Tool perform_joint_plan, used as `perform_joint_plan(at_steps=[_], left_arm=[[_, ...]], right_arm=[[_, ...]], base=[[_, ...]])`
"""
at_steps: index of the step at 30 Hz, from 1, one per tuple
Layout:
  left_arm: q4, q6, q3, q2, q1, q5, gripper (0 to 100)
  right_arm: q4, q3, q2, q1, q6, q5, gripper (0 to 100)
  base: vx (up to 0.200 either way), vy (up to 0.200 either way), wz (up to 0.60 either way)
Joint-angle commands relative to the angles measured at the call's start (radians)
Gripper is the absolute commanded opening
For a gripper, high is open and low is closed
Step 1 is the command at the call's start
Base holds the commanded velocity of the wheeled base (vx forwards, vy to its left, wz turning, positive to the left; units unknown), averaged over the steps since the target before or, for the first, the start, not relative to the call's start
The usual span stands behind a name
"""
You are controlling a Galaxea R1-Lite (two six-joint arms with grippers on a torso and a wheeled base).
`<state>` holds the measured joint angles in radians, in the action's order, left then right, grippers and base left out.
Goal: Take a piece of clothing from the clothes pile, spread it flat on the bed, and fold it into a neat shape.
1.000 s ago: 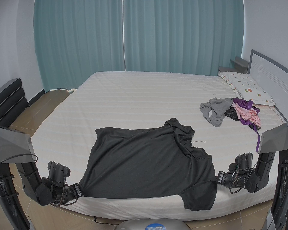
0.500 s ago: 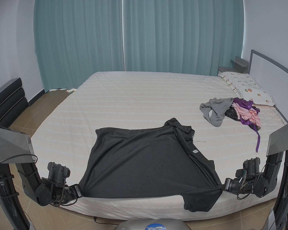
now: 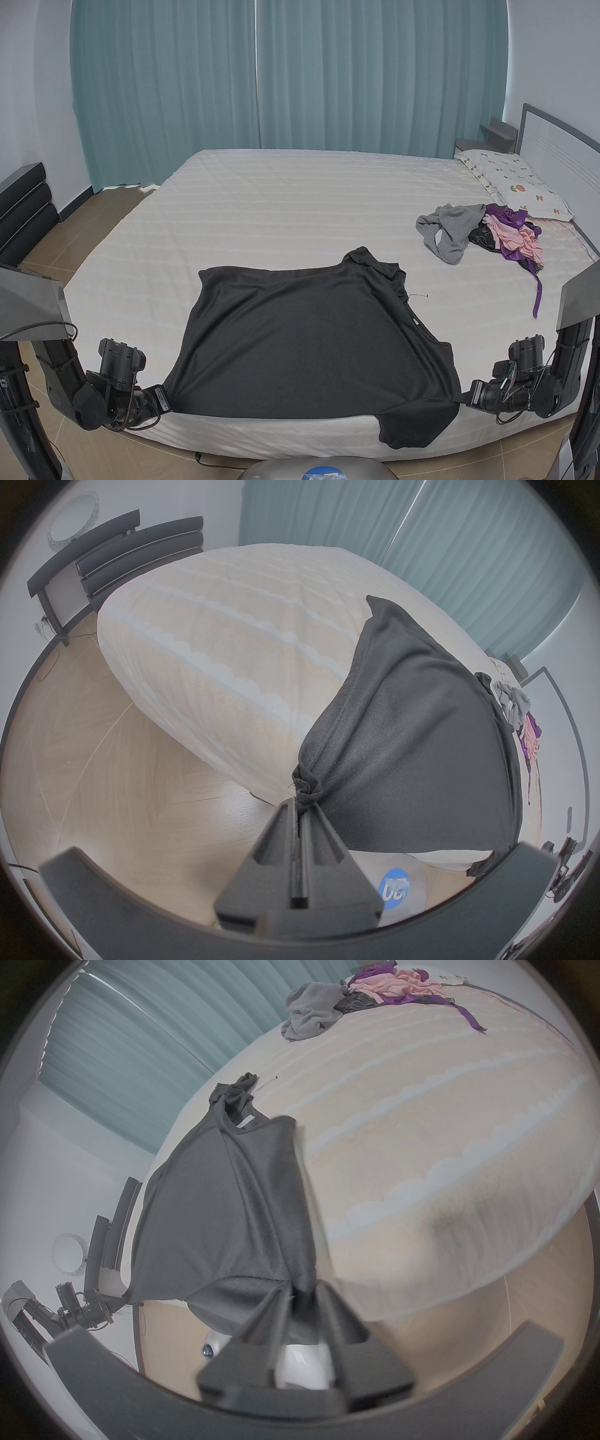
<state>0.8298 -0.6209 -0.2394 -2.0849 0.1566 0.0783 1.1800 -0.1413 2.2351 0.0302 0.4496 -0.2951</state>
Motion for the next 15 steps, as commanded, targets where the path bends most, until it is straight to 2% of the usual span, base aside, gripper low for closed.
perform_joint_plan(at_steps=[1, 2, 9, 15], left_arm=[[0.002, -0.003, 0.0, -0.001, 0.0, -0.002, 0], [0.003, -0.003, 0.002, -0.001, 0.0, -0.003, 100], [0.006, -0.003, -0.001, 0.011, -0.002, -0.003, 100], [-0.006, -0.008, -0.044, 0.055, -0.038, 0.008, 100]], right_arm=[[0.069, 0.008, 0.028, -0.003, 0.014, -0.019, 100], [0.096, 0.011, 0.028, -0.006, 0.017, -0.027, 100], [0.205, 0.028, 0.006, -0.026, 0.075, -0.039, 100], [0.294, 0.028, 0.005, -0.041, 0.149, -0.039, 100]], base=[[0.0, 0.0, 0.0], [0.0, 0.0, 0.0], [0.0, 0.0, 0.0], [0.0, 0.0, 0.0]])
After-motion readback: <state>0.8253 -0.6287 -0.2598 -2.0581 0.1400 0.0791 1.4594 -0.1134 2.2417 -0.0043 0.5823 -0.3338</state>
